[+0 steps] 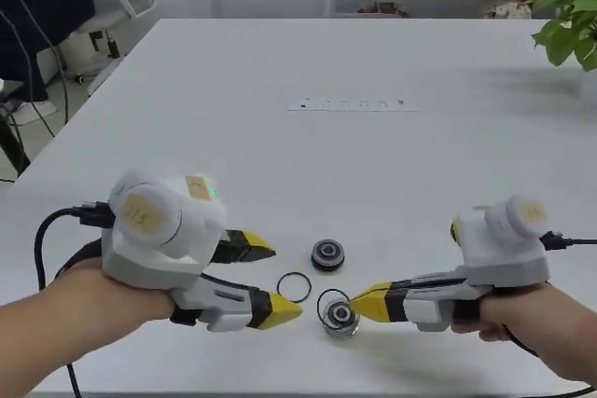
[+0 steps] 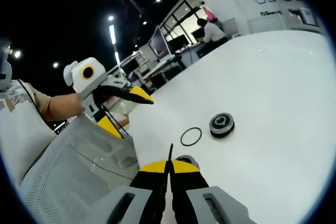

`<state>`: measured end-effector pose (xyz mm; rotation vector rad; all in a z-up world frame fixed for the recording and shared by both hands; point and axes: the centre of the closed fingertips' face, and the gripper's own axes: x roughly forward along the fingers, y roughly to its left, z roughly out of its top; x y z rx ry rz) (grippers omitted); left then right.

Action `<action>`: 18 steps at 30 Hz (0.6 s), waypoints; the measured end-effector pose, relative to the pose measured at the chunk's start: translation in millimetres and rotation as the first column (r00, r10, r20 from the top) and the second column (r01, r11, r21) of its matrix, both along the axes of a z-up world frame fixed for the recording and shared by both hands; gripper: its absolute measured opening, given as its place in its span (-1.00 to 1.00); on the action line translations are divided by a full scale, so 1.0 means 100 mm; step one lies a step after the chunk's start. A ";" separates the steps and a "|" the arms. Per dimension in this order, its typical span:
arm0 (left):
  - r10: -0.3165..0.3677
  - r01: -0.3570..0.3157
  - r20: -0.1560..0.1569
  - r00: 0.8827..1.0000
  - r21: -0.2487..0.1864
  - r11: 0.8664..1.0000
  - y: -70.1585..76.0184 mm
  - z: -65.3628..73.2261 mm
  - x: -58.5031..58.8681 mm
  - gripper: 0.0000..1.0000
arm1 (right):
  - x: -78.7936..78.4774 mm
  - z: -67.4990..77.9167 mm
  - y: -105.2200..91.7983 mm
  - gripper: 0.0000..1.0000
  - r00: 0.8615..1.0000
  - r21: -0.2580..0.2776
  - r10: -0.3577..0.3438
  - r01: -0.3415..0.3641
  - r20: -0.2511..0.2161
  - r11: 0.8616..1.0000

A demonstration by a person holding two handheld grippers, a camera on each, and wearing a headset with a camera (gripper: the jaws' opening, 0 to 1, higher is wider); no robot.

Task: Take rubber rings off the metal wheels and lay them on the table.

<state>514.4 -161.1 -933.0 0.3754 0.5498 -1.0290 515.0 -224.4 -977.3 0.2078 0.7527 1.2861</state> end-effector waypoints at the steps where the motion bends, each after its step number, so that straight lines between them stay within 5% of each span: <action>1: 0.005 -0.005 0.003 1.000 -0.004 1.000 0.02 0.02 0.00 0.00 | 0.01 0.02 0.01 -1.00 1.000 0.002 0.000 0.000 0.002 1.000; 13: 0.038 -0.037 0.041 0.998 -0.021 0.999 0.19 0.15 0.00 0.15 | 0.18 0.18 0.19 -1.00 0.999 0.015 0.016 -0.017 0.036 1.000; 18: 0.067 -0.066 0.029 0.997 -0.023 0.998 0.30 0.15 0.01 0.21 | 0.25 0.18 0.29 -1.00 0.999 0.009 0.024 -0.024 0.038 1.000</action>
